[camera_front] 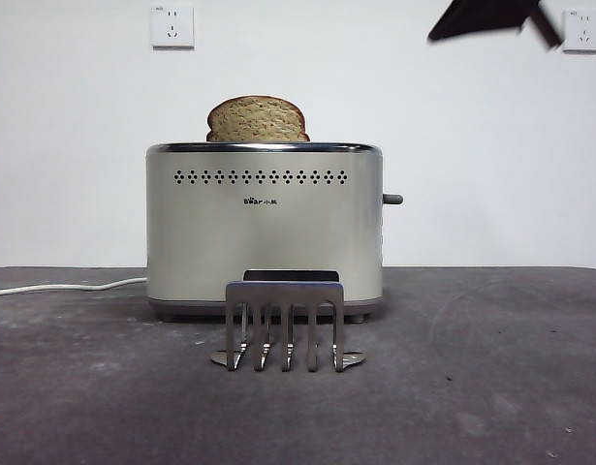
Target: Pick up a slice of bread from the rack,put the bread on the toaster,press the button
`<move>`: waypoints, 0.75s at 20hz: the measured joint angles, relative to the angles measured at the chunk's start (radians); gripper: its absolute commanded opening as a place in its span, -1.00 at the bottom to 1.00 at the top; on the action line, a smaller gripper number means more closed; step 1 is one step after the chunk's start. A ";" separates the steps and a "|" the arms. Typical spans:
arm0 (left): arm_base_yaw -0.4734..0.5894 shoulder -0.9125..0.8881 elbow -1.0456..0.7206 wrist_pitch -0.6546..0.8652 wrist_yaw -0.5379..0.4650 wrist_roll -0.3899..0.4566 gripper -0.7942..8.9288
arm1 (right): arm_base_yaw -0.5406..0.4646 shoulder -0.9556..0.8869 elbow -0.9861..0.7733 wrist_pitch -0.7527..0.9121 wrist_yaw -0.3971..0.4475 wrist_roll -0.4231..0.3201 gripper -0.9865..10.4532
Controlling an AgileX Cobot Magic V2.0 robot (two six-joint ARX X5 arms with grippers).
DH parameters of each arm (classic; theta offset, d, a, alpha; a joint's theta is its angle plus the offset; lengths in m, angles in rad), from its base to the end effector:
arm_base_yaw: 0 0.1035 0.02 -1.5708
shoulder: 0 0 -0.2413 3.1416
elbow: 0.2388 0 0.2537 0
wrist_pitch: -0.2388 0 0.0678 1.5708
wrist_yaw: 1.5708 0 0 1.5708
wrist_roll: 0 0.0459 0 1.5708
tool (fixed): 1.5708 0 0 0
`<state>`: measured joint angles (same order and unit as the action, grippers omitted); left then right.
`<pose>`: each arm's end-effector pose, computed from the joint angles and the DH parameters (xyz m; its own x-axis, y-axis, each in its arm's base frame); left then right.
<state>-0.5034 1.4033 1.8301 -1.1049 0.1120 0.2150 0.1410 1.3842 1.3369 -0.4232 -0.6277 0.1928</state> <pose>0.2320 -0.1336 0.4269 0.6240 -0.4712 -0.6234 0.6601 0.7448 0.0977 0.3109 0.0714 0.3413 0.6318 0.6828 -0.3669 -0.5343 0.7265 0.4321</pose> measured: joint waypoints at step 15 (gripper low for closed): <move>0.000 0.000 0.000 -0.148 0.098 0.000 -0.19 | 0.024 -0.281 0.000 -0.711 0.000 -0.311 -0.85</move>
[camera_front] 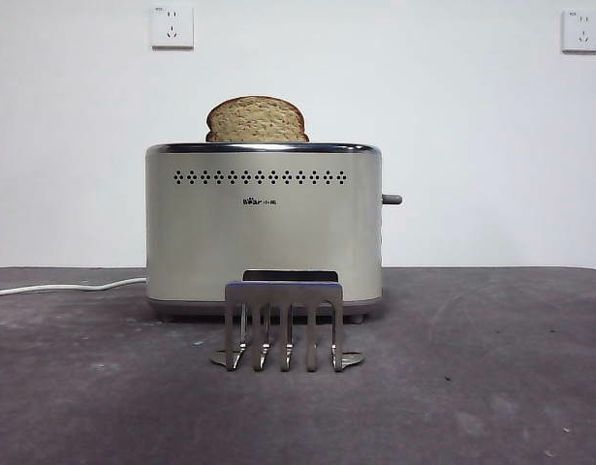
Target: Pick up a slice of bread from the rack,put the bread on the toaster,press the button
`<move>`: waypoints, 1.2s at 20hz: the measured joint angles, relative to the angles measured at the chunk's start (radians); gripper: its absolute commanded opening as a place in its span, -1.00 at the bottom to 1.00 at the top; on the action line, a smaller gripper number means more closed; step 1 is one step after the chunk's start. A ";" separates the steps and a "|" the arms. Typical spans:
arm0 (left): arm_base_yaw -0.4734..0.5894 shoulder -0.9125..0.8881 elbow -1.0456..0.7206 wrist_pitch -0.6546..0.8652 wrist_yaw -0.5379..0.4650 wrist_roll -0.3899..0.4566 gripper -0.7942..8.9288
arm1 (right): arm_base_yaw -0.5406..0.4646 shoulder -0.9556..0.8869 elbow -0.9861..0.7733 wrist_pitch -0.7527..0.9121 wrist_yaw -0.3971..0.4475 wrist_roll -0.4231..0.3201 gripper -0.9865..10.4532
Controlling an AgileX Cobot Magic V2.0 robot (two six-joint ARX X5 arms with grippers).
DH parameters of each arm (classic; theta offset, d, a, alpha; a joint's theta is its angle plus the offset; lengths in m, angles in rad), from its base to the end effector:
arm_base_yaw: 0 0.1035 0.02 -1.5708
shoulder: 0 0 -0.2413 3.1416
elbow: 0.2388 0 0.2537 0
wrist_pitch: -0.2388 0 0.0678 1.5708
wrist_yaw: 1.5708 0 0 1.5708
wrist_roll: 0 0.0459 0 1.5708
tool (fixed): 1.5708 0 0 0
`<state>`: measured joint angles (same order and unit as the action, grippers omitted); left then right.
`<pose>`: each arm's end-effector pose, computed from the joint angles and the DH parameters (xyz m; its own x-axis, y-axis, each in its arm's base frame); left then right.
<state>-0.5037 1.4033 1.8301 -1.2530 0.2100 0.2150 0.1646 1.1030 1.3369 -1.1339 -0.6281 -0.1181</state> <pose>0.2193 -0.1318 0.4152 0.4799 -0.5025 -0.7192 0.7195 0.6945 -0.0052 0.1952 0.0598 0.3522 0.3999 0.6621 -0.6338 -0.5805 0.7181 0.3838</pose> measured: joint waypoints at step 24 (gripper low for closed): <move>0.000 0.000 0.000 -0.019 0.003 -0.001 -0.85 | 0.000 -0.007 0.000 -0.003 0.004 -0.025 -0.83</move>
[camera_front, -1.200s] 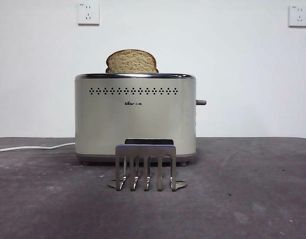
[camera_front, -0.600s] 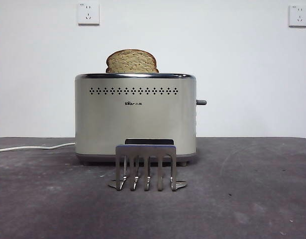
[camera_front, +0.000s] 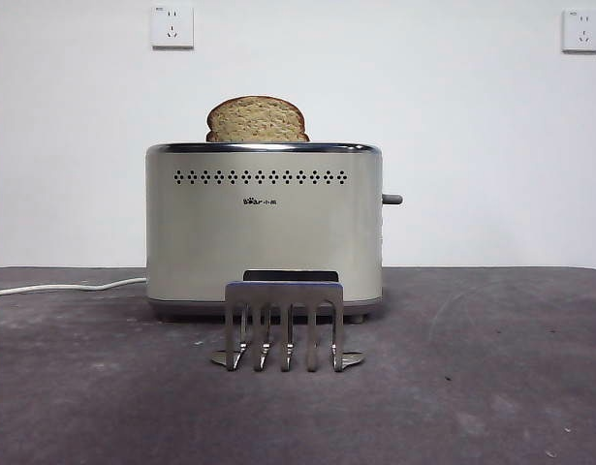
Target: Pick up a slice of bread from the rack,put the bread on the toaster,press the button
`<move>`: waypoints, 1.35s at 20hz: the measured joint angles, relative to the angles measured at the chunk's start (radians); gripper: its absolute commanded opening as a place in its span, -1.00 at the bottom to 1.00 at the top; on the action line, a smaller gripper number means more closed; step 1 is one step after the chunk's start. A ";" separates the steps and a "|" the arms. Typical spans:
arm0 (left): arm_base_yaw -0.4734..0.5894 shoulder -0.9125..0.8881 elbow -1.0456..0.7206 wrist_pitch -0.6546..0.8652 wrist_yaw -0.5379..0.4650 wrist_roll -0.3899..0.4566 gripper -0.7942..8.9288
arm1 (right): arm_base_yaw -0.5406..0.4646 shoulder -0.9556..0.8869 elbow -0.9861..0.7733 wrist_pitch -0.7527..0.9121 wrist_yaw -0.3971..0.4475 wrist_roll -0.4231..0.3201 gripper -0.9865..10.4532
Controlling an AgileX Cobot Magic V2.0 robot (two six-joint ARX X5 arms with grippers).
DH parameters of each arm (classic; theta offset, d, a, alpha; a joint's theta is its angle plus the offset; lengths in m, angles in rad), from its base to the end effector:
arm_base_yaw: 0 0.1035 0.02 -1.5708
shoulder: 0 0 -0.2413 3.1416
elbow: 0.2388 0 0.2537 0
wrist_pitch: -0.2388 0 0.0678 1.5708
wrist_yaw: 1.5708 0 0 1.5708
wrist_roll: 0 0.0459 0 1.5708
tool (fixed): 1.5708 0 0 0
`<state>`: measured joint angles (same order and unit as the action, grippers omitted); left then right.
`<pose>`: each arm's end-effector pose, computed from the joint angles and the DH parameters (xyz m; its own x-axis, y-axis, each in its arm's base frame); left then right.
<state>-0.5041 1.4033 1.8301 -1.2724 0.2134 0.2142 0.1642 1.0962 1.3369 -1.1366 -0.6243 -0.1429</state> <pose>0.2177 -0.1312 0.4138 0.4653 -0.4986 -0.7314 0.7208 0.6930 -0.0139 0.1934 0.0592 0.3532 0.4046 0.6595 -0.6335 -0.5976 0.7150 0.3628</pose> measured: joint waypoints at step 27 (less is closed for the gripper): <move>0.509 -0.941 -1.052 1.027 -0.027 0.040 -0.84 | 0.000 -0.001 0.000 0.000 0.000 0.000 -0.83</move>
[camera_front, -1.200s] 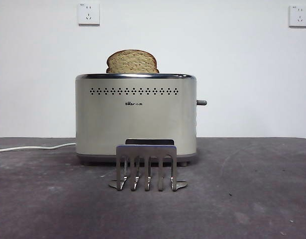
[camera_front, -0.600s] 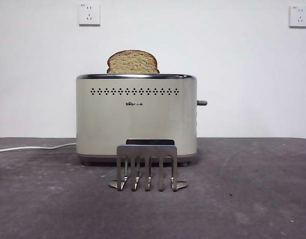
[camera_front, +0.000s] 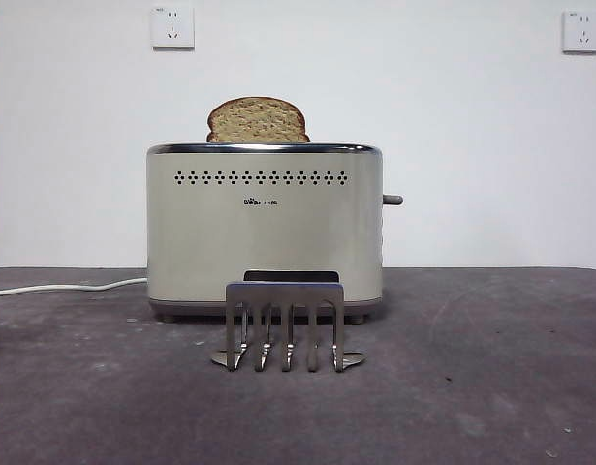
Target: Pick up a slice of bread from the rack,put the bread on the toaster,press the button
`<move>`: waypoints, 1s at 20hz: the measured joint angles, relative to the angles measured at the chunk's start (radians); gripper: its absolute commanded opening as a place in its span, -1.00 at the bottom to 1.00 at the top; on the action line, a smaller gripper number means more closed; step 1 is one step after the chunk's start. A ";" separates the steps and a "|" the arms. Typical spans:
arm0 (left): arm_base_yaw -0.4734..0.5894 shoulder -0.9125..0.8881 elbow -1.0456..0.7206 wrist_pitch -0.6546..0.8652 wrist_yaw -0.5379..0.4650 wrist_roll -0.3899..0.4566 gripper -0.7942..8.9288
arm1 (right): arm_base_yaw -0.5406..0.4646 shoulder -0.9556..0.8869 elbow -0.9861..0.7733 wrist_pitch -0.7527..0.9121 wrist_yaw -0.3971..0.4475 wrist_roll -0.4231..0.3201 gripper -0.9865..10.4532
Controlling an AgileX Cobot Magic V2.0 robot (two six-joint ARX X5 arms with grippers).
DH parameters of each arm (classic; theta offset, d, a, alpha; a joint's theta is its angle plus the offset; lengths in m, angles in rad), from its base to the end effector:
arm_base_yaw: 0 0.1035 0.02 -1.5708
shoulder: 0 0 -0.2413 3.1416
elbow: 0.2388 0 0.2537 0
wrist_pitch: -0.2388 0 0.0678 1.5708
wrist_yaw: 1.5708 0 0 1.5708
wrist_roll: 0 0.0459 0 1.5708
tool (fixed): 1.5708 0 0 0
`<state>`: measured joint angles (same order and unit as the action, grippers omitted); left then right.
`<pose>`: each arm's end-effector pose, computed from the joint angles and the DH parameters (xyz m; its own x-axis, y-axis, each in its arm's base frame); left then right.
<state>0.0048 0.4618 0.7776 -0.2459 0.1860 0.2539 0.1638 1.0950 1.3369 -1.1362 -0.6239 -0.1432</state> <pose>0.1323 -0.0079 0.3525 0.9812 -0.1802 0.0686 0.1565 0.9520 0.2631 0.1931 0.0591 0.3534 0.4061 0.6592 -0.6329 -0.5979 0.7154 0.3615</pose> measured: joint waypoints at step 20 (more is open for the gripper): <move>0.000 -0.438 -0.737 0.058 0.000 -0.039 -0.84 | 0.000 0.000 0.000 0.000 0.000 0.000 -0.83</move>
<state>0.0048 0.0242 0.0410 -0.1883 0.1860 0.2146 0.1638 1.0950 1.3369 -1.1366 -0.6239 -0.1432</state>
